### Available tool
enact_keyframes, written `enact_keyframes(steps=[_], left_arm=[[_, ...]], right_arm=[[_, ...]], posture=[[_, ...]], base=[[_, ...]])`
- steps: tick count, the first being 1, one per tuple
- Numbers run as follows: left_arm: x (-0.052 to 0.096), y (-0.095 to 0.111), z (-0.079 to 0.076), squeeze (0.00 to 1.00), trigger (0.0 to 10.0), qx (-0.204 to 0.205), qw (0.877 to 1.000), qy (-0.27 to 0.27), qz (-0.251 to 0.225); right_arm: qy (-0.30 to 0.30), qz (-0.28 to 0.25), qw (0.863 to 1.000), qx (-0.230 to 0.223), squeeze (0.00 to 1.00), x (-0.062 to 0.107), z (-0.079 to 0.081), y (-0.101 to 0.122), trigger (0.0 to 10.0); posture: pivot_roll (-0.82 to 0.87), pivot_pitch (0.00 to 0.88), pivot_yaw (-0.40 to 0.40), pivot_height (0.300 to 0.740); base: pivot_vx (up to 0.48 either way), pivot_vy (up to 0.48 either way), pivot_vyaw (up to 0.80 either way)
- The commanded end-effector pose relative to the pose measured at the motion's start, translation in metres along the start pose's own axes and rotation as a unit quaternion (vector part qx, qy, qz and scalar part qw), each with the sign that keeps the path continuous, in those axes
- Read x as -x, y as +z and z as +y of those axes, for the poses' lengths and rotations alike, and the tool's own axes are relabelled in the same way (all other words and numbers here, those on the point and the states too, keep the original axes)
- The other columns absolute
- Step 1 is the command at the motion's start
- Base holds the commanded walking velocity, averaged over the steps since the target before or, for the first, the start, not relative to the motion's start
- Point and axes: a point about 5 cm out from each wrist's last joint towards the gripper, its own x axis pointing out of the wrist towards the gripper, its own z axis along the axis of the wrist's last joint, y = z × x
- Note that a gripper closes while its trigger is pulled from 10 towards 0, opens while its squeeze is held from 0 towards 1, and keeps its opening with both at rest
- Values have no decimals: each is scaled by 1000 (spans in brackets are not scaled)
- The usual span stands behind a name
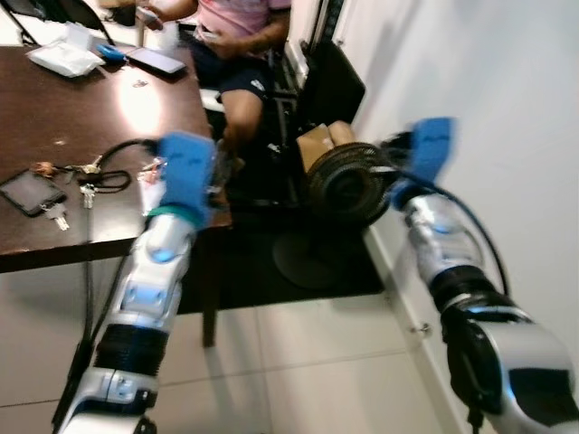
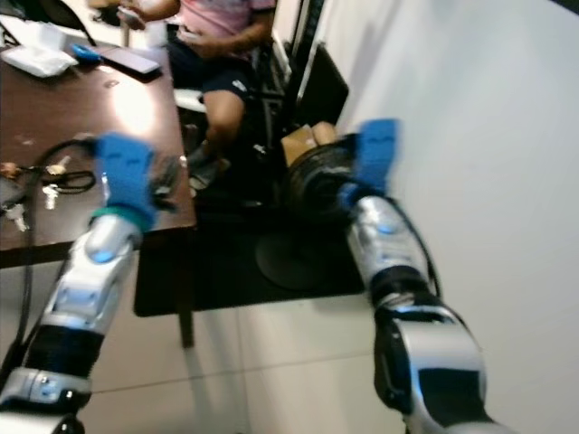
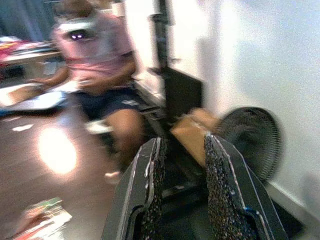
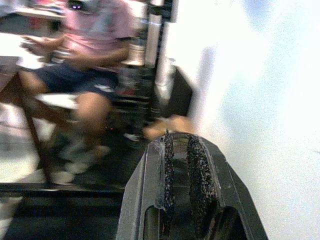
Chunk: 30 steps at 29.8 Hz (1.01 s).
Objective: Hang keys on a hook
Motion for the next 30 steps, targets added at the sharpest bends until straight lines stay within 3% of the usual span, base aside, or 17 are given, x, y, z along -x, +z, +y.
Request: enact_keyframes(steps=[1, 4, 8, 15, 23, 30], left_arm=[[-4, -8, -10, 0, 10000, -4, 1000, -22, 19], [-6, -7, -16, 0, 10000, -7, 999, -33, 17], [-8, -6, -21, 0, 10000, -9, 999, -38, 15], [3, -19, -17, 0, 10000, -23, 999, -15, 18], [11, -23, -15, 0, 10000, -11, 1000, 1, 18], [13, -23, -25, 0, 10000, -2, 1000, -6, 12]], right_arm=[[-35, 15, 999, -5, 0, 3, -11, -6, 10000], [-53, 15, 998, -8, 0, 4, -18, -5, 10000], [-41, 10, 999, -6, 0, 4, -15, -4, 10000], [28, -15, 999, -24, 0, 3, 23, -5, 10000], [39, -8, 999, -33, 0, 6, 34, -11, 10000], [37, -9, 998, -41, 0, 7, 36, -13, 10000]], posture=[[263, 0, -64, 740], [261, 0, -65, 740], [245, 0, -74, 740], [249, 0, -102, 740], [245, 0, -110, 740], [227, 0, -100, 740]], base=[[0, 0, -587], [0, 0, -587], [0, 0, -294], [0, 0, 0], [0, 0, 0], [0, 0, 0]])
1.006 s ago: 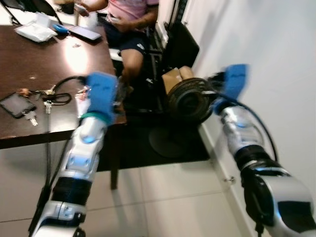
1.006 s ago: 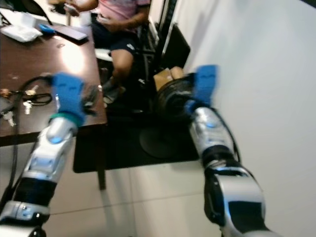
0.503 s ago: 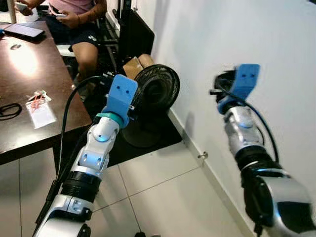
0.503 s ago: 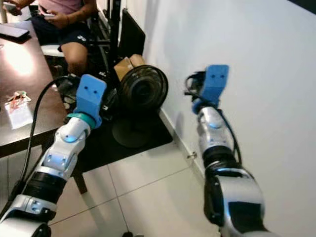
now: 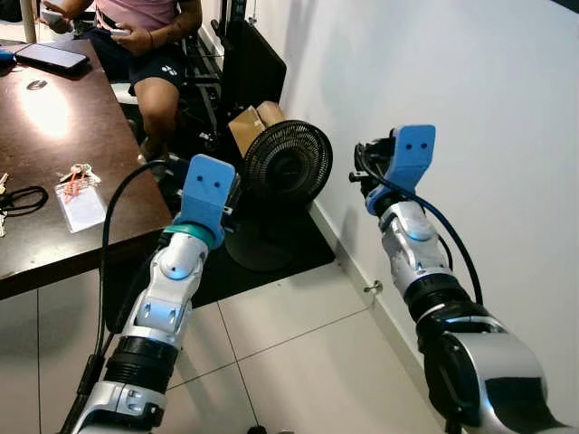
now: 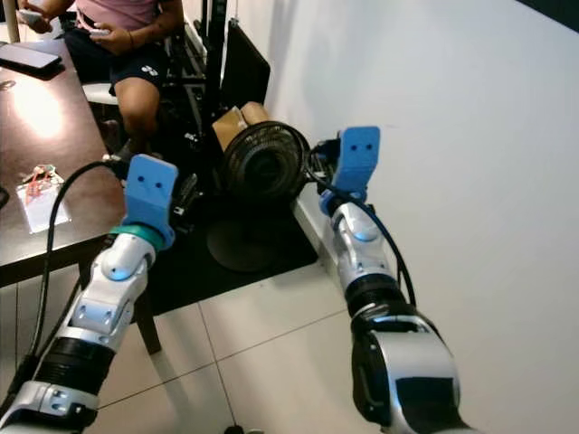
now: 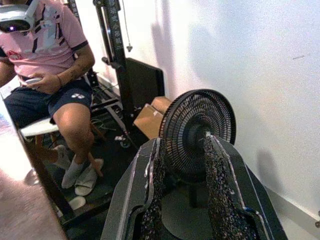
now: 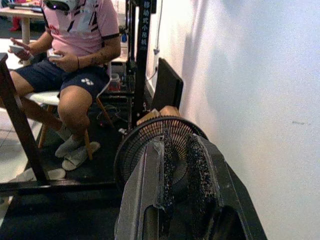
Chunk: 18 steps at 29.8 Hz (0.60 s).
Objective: Hang keys on a hook
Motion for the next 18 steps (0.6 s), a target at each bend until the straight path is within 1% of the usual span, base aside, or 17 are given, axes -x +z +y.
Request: enact_keyframes(steps=[1, 14, 18], left_arm=[[1, -1, -6, 0, 10000, 2, 1000, -10, -2], [3, -1, -6, 0, 10000, 0, 1000, -12, -4], [2, 0, -7, 0, 10000, 0, 1000, -16, -6]], right_arm=[[-10, 3, 1000, -8, 0, 3, -4, -3, 10000], [-9, 2, 1000, -6, 0, 4, -5, -4, 10000], [-15, 0, 1000, -2, 0, 5, -9, -3, 10000]], posture=[[227, 0, -100, 740], [228, 0, -87, 740], [221, 0, -83, 740]], base=[[0, 0, 0], [0, 0, 0], [0, 0, 0]])
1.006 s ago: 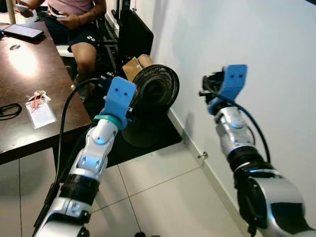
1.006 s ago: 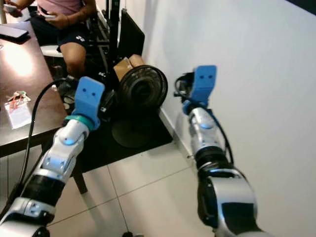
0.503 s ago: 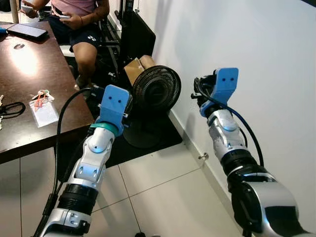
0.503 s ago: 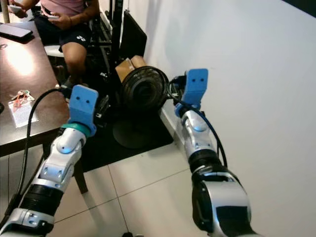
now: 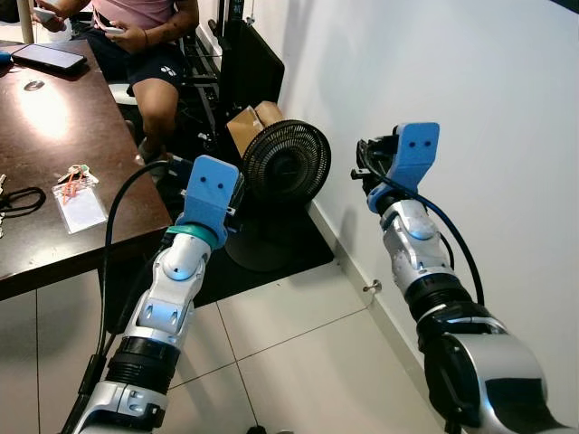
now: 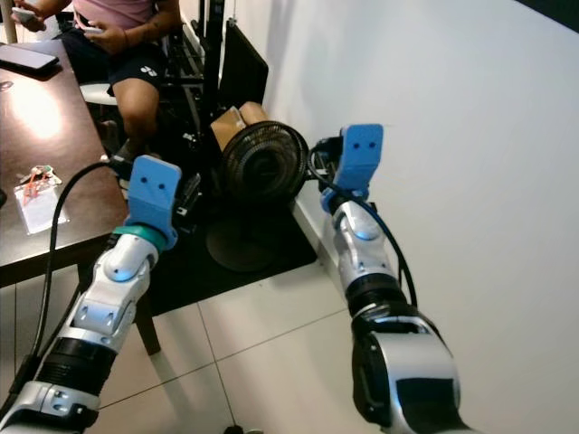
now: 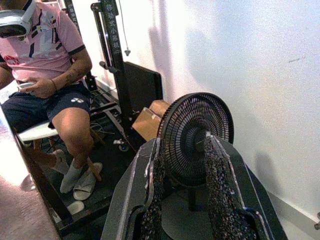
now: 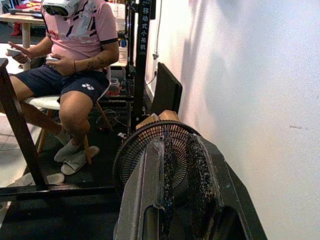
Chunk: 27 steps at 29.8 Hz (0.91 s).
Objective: Hang keys on a hook
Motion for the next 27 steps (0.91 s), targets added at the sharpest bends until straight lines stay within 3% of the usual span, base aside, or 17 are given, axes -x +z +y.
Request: enact_keyframes(steps=[1, 2, 4, 9, 19, 27], left_arm=[[0, 1, -9, 0, 10000, 0, 1000, -18, -4], [0, 1, -9, 0, 10000, 0, 1000, -18, -4], [-8, 9, -19, 0, 10000, 3, 999, -38, -17], [-12, 13, -29, 0, 10000, 7, 998, -53, -24], [-3, 3, -13, 0, 10000, 11, 1000, -28, -6], [-1, 4, -13, 0, 10000, 10, 1000, -29, -9]], right_arm=[[-21, 4, 1000, 1, 0, 5, -13, -4, 10000], [-21, 4, 1000, 1, 0, 5, -13, -4, 10000], [-44, 3, 999, 13, 0, 9, -30, -2, 10000], [-57, 2, 998, 21, 0, 13, -41, -1, 10000], [-24, -1, 1000, 12, 0, 8, -18, -3, 10000], [-23, 3, 1000, 10, 0, 11, -18, -7, 10000]], posture=[[216, 0, -79, 740], [216, 0, -79, 740], [196, 0, -75, 740], [186, 0, -69, 740], [205, 0, -73, 740], [203, 0, -59, 740]], base=[[0, 0, 0], [0, 0, 0], [0, 0, 0], [0, 0, 0], [0, 0, 0], [0, 0, 0]])
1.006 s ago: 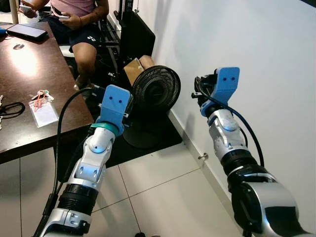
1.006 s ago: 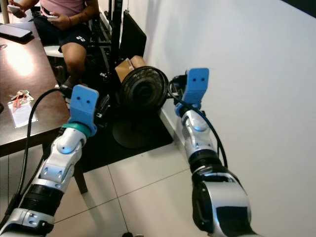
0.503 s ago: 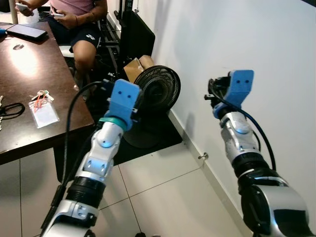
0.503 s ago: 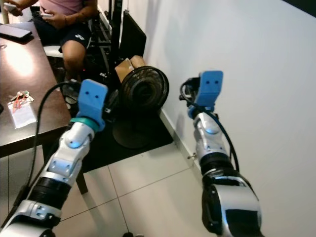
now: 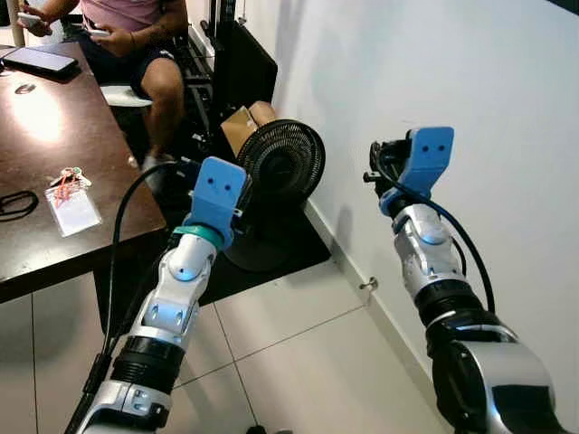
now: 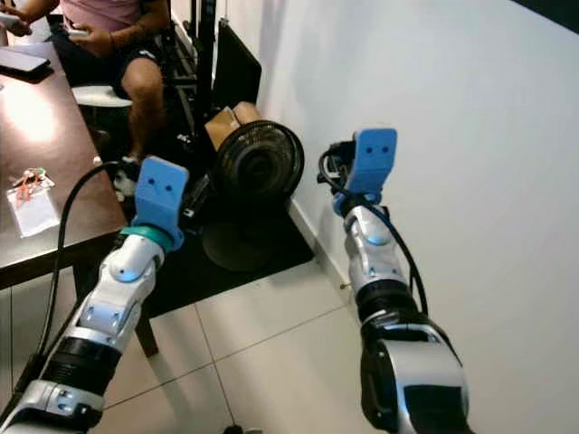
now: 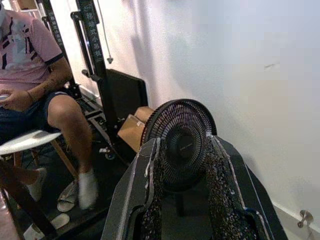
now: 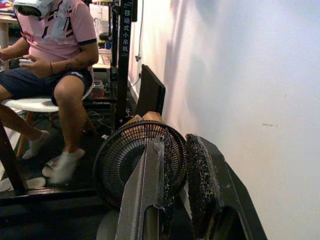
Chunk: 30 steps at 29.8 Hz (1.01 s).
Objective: Hang keys on a hook
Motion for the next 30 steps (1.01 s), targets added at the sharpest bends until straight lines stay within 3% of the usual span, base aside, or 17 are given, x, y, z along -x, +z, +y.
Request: enact_keyframes(steps=[1, 7, 18, 19, 22, 24, 30], left_arm=[[0, 2, -5, 0, 10000, 6, 1000, -7, 0], [1, 2, -6, 0, 10000, 7, 1000, -6, 0], [26, -16, -10, 0, 10000, 31, 999, 9, 38], [34, -21, -15, 0, 10000, 40, 998, 5, 49], [36, -24, -18, 0, 10000, 52, 997, -3, 59], [42, -27, -20, 0, 10000, 63, 995, -7, 73], [48, -25, -8, 0, 10000, 63, 995, 14, 71]], right_arm=[[-8, 9, 1000, -5, 0, 5, -4, -7, 10000], [-9, 15, 1000, -6, 0, 8, -4, -10, 10000], [-12, 26, 1000, 9, 0, 26, -16, -21, 10000], [-17, 27, 999, 20, 0, 37, -24, -24, 10000], [-31, 28, 999, 31, 0, 44, -34, -23, 10000], [-63, 32, 997, 41, 0, 53, -53, -22, 10000], [-61, 26, 997, 44, 0, 49, -55, -14, 10000]], posture=[[201, 2, -60, 740], [203, 23, -68, 740], [136, 128, -52, 740], [69, 147, -21, 740], [46, 148, -4, 740], [48, 152, -8, 740], [56, 128, -27, 740]], base=[[0, 0, 0], [0, 0, 0], [0, 0, 0], [0, 0, 0], [0, 0, 0], [0, 0, 0], [0, 0, 0]])
